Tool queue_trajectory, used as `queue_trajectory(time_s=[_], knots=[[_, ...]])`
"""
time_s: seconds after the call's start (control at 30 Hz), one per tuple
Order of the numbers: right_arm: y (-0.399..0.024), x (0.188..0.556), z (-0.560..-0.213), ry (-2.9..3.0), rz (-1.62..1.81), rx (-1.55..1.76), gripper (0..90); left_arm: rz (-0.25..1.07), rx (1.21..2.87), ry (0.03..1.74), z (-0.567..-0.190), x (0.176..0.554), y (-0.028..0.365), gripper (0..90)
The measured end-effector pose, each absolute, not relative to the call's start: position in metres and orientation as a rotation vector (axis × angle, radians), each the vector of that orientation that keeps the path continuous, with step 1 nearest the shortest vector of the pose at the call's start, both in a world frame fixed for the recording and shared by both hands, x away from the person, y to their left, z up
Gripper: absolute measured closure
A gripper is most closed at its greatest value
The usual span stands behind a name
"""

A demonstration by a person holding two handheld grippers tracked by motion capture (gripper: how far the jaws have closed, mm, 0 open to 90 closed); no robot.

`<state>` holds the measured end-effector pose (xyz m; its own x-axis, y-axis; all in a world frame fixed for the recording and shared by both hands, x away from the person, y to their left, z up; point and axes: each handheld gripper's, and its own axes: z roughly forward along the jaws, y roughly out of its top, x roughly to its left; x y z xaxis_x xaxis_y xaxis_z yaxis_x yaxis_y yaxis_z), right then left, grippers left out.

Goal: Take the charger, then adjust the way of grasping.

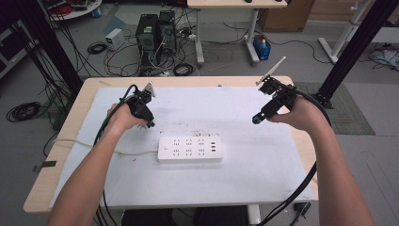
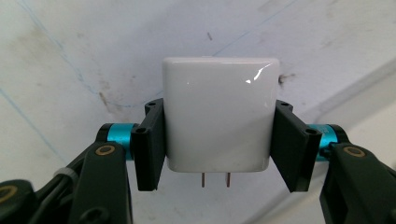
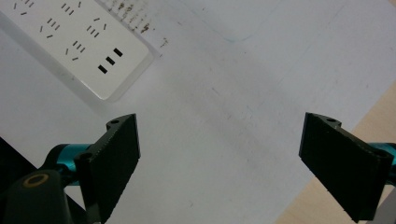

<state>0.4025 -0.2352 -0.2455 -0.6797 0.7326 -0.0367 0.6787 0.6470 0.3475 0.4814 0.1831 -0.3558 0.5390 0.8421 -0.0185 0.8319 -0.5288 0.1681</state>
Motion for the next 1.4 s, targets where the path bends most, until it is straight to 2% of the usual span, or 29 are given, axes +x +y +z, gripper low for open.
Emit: queue_trajectory(time_s=[0.4,0.83,1.4], knots=[[-0.229,0.407,-0.244,2.697,0.445,1.185,11.9,0.187,2.611,1.021,-0.272,0.433,0.165,42.6],[-0.228,0.406,-0.238,2.687,0.481,1.206,11.9,0.253,2.606,0.918,-0.25,0.42,0.162,42.6],[-0.219,0.41,-0.235,2.719,0.739,1.354,12.4,0.358,2.58,0.486,-0.24,0.399,0.135,42.6]])
